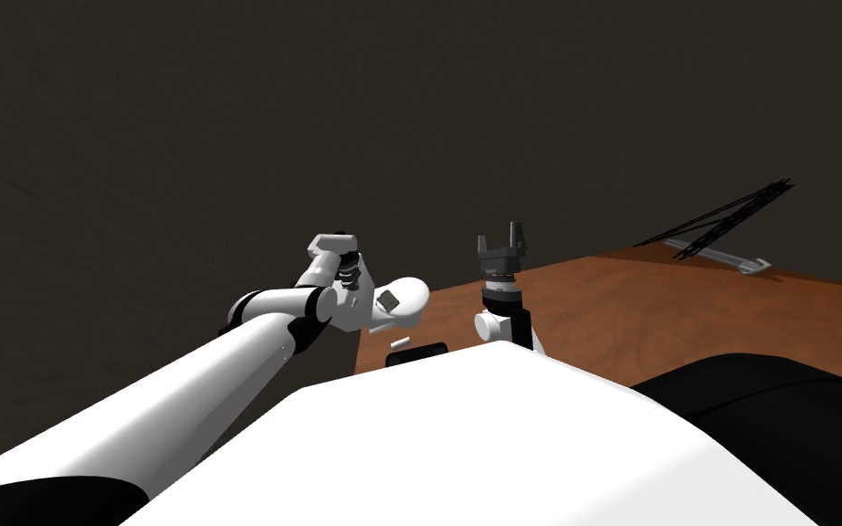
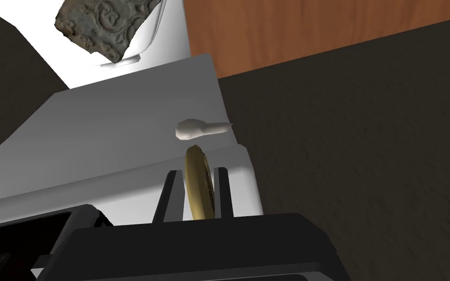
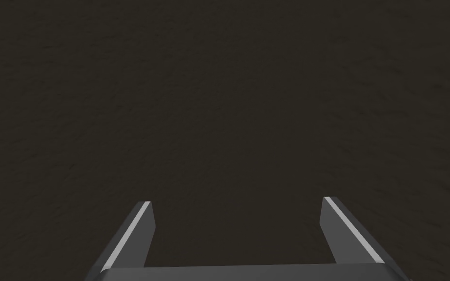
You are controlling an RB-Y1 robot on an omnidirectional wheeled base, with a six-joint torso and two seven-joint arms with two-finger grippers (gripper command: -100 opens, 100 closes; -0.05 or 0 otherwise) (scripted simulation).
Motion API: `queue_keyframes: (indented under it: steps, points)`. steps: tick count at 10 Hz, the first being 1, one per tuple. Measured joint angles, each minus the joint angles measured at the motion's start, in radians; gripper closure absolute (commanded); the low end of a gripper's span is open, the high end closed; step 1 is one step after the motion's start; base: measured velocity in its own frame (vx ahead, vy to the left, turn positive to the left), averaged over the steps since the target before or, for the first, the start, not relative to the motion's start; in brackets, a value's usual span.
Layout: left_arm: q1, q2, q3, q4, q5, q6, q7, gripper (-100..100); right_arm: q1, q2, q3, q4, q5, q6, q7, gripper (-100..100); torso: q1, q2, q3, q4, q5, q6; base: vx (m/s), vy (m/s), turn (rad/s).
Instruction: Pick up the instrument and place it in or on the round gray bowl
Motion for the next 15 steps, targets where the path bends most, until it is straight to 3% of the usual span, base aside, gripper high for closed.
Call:
queue_keyframes:
  steps: [3,5,9,12,15]
  points:
    - [-0.021,0.02,-0.027,-0.023,-0.036,0.048,0.003,100,0.0,0.0,0.0,0.0,0.0,0.0,0.0,0,0.013,-0.004,-0.002,-0.001,0.002,-0.004,-0.005,0.058,-0.062]
    - [-0.066,0.049,-0.042,0.019,-0.064,0.031,0.011,100,0.001,0.0,-0.001,0.0,0.0,0.0,0.0,0,0.021,-0.009,-0.005,-0.002,0.004,-0.005,0.046,0.112,0.028]
    - [-0.06,0.09,-0.066,-0.08,-0.116,0.069,0.027,100,0.001,-0.001,-0.001,0.0,0.0,0.0,0.0,0,0.024,-0.011,-0.007,-0.003,0.005,-0.006,0.062,0.14,0.067]
    - [-0.11,0.123,-0.079,-0.046,-0.148,0.073,0.04,100,0.001,-0.001,-0.001,0.0,0.0,0.0,0.0,0,0.027,-0.01,-0.005,-0.001,0.005,-0.007,0.073,0.163,0.077]
    - [-0.107,0.136,-0.083,-0.082,-0.161,0.118,0.045,100,0.0,0.0,0.0,0.0,0.0,0.0,0.0,0,0.014,-0.005,-0.002,-0.001,0.003,-0.006,0.011,0.038,0.019]
